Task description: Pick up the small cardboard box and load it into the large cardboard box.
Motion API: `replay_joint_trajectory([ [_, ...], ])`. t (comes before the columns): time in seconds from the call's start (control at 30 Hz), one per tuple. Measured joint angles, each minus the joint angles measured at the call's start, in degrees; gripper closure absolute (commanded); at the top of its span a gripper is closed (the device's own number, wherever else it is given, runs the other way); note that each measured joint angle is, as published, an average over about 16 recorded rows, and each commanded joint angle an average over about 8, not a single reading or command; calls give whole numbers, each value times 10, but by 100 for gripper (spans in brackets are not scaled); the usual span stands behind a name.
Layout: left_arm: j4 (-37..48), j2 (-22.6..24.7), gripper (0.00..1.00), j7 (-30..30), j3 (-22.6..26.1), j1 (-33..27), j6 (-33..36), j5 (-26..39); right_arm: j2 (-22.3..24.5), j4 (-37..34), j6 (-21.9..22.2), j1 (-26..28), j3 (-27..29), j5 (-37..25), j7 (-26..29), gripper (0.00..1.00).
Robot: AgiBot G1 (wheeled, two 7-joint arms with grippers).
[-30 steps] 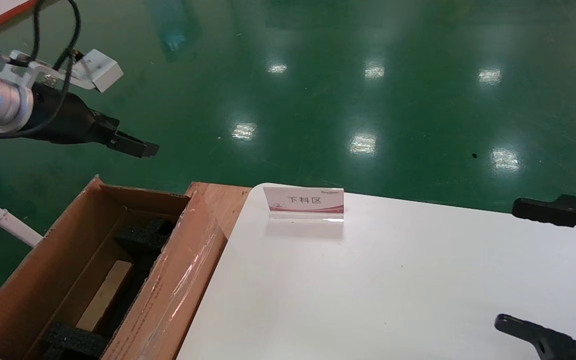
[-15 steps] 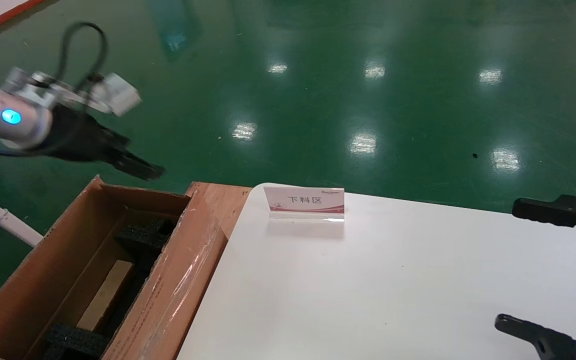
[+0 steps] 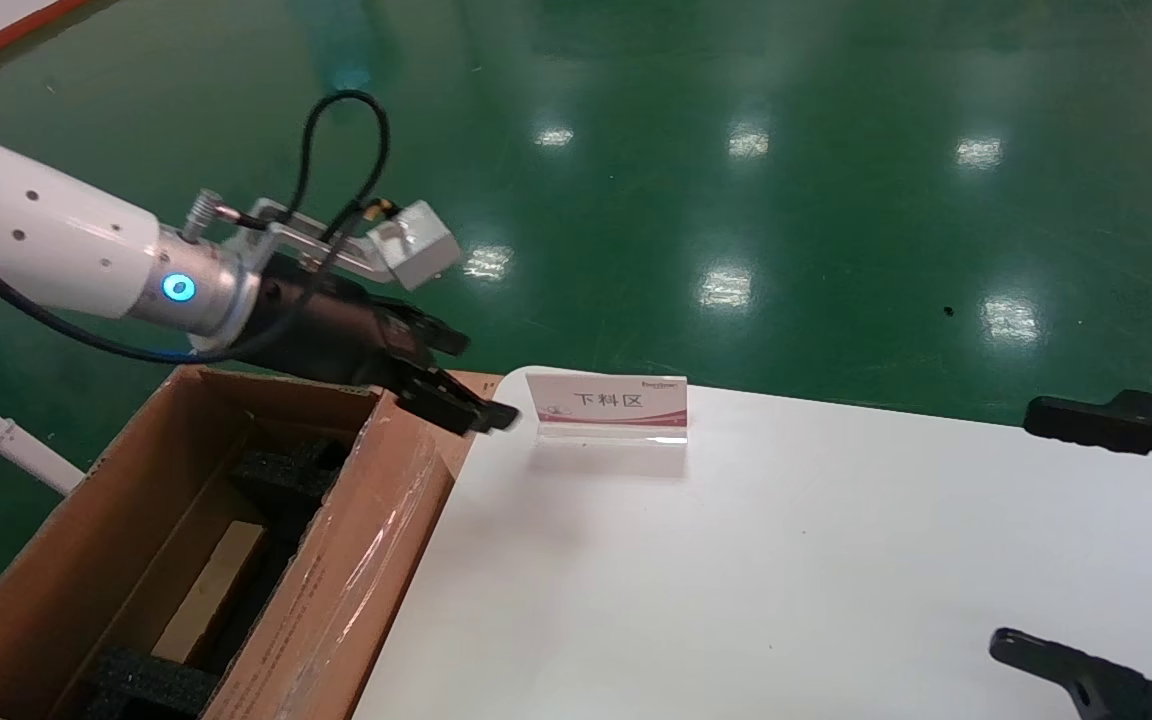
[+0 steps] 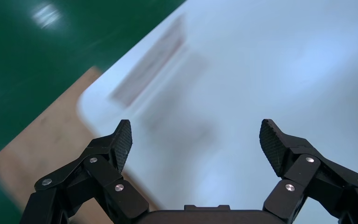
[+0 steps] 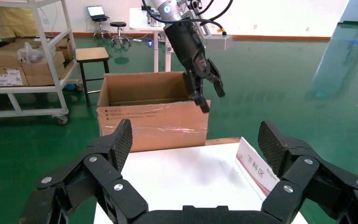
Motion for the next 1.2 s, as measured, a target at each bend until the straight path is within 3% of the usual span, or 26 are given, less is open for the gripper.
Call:
replay_joint_trajectory([
  [1.2, -41, 35, 0, 351, -682, 514, 220, -207, 0, 0, 0, 0, -1, 1, -1, 0],
])
